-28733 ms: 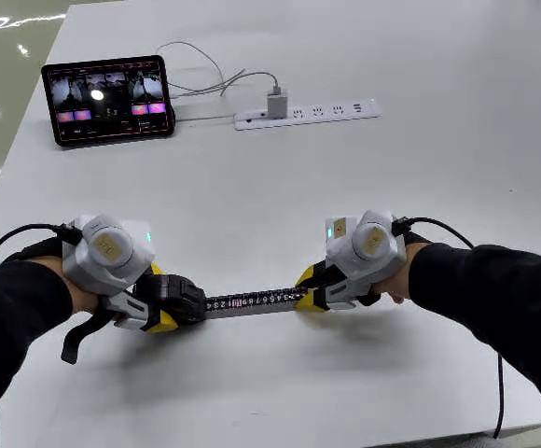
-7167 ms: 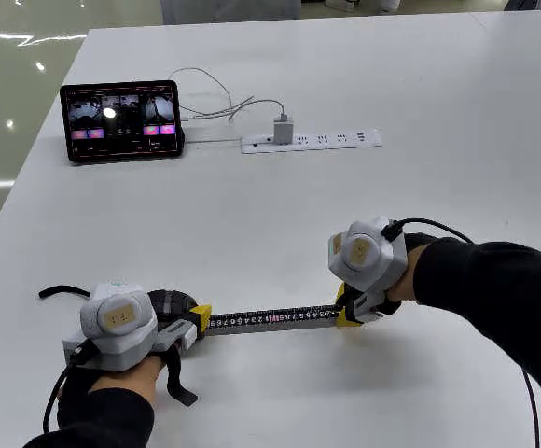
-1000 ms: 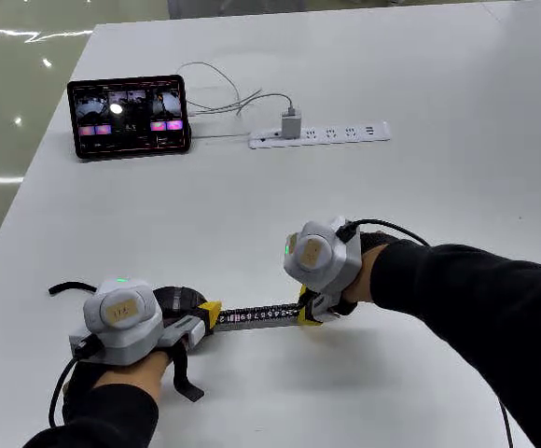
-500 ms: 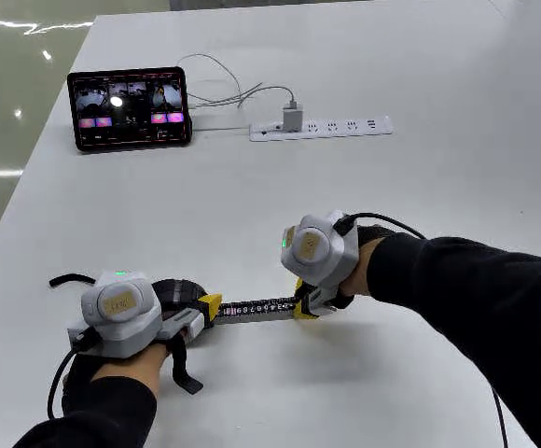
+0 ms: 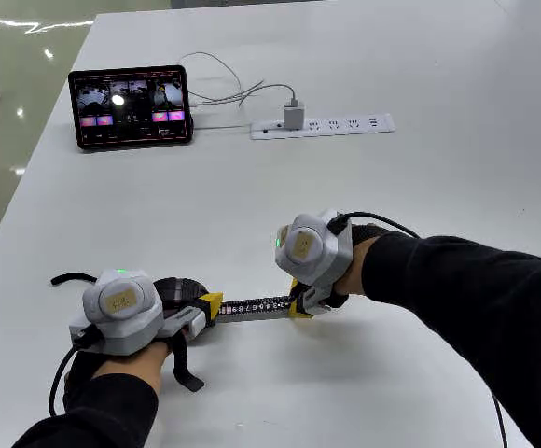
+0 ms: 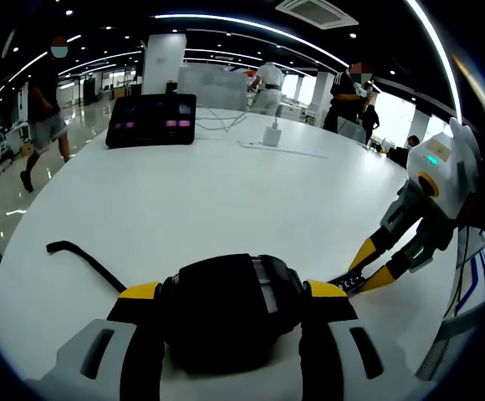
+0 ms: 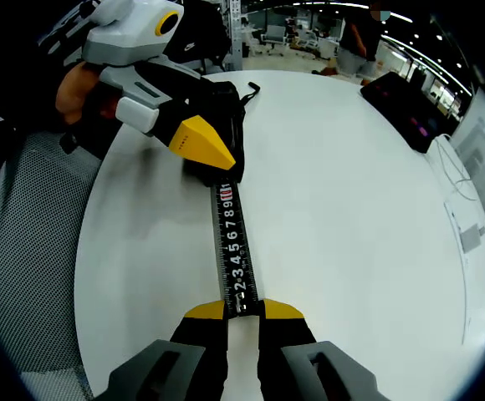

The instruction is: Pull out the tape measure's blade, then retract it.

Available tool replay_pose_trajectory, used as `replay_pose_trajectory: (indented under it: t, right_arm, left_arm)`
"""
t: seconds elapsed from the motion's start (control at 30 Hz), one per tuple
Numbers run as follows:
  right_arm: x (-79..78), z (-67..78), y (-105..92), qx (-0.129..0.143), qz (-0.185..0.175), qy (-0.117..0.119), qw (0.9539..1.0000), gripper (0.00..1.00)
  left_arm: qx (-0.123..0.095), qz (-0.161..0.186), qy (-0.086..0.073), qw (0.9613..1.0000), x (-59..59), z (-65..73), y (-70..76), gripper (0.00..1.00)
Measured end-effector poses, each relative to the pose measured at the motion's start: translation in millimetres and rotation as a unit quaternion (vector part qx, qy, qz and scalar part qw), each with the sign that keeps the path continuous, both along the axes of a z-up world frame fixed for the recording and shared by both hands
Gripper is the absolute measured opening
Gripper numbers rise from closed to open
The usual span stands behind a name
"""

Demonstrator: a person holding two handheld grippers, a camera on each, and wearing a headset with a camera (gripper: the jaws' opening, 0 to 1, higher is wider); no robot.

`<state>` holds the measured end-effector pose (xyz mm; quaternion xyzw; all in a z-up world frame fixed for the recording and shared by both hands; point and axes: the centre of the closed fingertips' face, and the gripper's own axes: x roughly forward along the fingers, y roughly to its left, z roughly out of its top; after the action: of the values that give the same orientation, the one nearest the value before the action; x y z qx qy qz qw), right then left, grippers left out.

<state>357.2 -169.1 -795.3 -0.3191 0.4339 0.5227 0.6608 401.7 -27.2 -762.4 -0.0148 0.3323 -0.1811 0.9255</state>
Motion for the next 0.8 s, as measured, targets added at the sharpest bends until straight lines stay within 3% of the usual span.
replay_pose_trajectory:
  t: [0.8]
  right_arm:
    - [3.7,-0.5,12.0,0.002,-0.004,0.005,1.0,0.09]
  left_arm:
    - [-0.005,0.0,0.002,1.0,-0.5,0.1,-0.3,0.61]
